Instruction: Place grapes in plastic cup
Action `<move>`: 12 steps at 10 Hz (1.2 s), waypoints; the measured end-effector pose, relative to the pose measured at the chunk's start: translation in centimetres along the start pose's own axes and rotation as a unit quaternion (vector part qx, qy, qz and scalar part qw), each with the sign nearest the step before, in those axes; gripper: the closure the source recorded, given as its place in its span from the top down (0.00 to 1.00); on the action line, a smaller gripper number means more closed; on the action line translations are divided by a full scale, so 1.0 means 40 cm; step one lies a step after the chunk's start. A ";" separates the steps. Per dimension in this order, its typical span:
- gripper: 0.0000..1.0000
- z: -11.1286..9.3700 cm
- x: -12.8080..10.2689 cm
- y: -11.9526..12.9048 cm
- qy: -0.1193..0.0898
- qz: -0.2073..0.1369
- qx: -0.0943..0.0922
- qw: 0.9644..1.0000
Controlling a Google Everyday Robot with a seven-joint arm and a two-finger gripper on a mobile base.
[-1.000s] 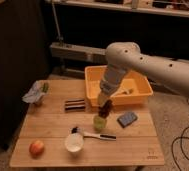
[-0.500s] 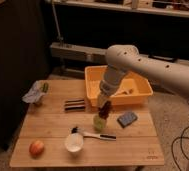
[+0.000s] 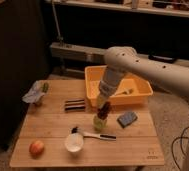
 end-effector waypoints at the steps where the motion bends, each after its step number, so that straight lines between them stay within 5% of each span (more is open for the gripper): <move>1: 0.00 0.009 -0.002 -0.002 0.001 0.000 -0.001 1.000; 12: 0.00 0.083 -0.007 0.004 0.029 0.001 -0.008 1.000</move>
